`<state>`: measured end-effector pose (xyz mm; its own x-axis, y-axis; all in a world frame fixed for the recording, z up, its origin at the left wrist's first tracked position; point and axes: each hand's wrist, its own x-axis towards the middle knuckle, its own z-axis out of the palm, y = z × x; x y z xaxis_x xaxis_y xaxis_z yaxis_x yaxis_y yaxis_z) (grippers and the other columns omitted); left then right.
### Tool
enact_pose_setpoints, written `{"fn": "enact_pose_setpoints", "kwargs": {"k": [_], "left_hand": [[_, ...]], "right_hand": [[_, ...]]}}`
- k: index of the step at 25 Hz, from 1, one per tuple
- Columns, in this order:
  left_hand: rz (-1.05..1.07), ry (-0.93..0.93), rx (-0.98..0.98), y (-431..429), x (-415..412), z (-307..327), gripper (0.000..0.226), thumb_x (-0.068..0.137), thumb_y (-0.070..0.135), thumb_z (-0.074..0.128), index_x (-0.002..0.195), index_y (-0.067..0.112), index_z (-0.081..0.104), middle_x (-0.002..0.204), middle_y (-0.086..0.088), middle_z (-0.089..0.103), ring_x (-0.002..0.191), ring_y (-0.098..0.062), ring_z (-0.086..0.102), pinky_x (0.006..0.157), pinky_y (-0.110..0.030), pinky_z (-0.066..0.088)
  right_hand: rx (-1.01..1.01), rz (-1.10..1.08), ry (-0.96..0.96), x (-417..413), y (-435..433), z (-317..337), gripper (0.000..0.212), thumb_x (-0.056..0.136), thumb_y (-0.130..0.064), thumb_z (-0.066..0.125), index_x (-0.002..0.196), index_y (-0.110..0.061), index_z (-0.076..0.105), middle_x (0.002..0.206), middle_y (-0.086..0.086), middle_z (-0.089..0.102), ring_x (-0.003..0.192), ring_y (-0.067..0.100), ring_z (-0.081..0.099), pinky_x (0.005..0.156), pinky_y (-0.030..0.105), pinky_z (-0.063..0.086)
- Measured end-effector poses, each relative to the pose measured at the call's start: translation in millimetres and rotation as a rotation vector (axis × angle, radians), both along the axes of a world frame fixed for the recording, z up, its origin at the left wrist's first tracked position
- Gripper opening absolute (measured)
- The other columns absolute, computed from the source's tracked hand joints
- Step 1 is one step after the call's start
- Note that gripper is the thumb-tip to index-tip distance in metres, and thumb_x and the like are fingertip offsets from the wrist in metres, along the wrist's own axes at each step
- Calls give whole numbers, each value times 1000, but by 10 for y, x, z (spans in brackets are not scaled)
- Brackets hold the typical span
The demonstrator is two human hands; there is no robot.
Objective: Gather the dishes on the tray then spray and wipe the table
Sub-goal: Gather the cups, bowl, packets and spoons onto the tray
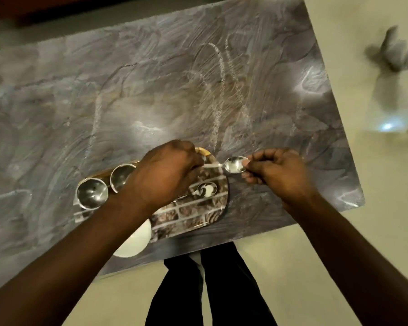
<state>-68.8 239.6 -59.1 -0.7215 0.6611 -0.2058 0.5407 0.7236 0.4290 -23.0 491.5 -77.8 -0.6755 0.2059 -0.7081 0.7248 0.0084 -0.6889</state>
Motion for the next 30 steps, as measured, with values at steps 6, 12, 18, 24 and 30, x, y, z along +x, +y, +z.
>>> {"fn": "enact_pose_setpoints", "kwargs": {"k": [6, 12, 18, 24, 30], "left_hand": [[40, -99, -96, -326, 837, -143, 22, 97, 33, 66, 110, 25, 82, 105, 1, 76, 104, -25, 71, 83, -40, 59], [103, -24, -220, -320, 921, -348, 22, 96, 32, 67, 108, 25, 84, 102, -2, 80, 101, -28, 72, 91, -39, 53], [53, -57, -363, -248, 851, -362, 18, 92, 27, 65, 97, 19, 81, 89, -9, 79, 85, -33, 74, 81, -36, 54], [12, -63, -424, -276, 904, -417, 19, 92, 23, 62, 95, 16, 80, 89, -13, 77, 87, -36, 73, 81, -37, 53], [54, -104, -287, -343, 930, -296, 17, 94, 24, 67, 96, 15, 80, 90, -12, 77, 87, -34, 73, 78, -35, 51]], "right_hand": [[42, 53, -82, 718, -383, -172, 5, 92, -1, 79, 91, -1, 74, 75, 16, 79, 63, 18, 77, 60, 26, 64], [108, 110, -68, 755, -499, -348, 7, 93, -7, 80, 97, -2, 77, 79, 15, 79, 63, 14, 77, 58, 22, 60], [329, 334, -24, 668, -454, -371, 14, 78, -22, 94, 79, -18, 81, 70, -3, 79, 62, 12, 75, 64, 31, 62], [396, 381, -15, 680, -522, -369, 17, 79, -21, 93, 81, -17, 77, 68, -6, 75, 53, -3, 66, 52, 14, 49], [352, 353, -3, 672, -538, -348, 18, 79, -16, 92, 83, -13, 75, 67, -5, 74, 53, -4, 65, 53, 15, 50]]}}
